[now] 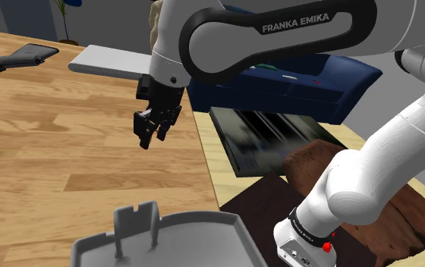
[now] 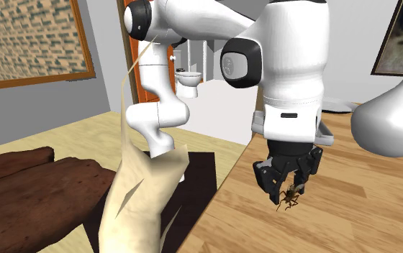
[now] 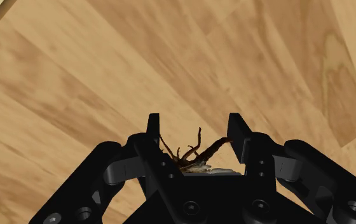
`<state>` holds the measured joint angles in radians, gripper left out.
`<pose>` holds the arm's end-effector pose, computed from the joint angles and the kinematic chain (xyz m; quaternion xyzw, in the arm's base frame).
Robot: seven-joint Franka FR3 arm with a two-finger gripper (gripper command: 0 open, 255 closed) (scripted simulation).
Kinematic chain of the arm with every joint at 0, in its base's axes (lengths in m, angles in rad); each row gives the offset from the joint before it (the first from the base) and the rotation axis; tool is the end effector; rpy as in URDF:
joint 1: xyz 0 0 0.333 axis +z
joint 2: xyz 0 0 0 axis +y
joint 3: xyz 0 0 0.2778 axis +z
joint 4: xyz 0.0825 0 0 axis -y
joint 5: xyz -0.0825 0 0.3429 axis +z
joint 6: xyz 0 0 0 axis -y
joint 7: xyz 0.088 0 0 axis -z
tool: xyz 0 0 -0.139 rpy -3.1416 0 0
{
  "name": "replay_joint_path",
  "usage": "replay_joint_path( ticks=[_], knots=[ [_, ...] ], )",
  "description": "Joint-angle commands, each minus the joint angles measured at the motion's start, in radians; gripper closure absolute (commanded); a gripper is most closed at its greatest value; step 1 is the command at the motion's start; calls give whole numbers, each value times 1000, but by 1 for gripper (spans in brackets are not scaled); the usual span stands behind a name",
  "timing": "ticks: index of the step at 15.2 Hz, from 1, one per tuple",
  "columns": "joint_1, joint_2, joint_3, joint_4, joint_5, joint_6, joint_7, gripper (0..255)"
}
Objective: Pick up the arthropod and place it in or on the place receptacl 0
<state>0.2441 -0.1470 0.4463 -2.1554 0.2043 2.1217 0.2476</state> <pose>0.3677 0.3268 0.4144 -0.9824 -0.1704 -0.0193 0.0746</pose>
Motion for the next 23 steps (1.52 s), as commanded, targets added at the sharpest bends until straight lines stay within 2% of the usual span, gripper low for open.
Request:
replay_joint_path(
  ticks=[1,5,23],
  knots=[
    [0,0,0,0,0,0,0,255],
    [0,0,0,0,0,0,0,255],
    [-8,-39,-18,205,-4,-241,19,255]
  ],
)
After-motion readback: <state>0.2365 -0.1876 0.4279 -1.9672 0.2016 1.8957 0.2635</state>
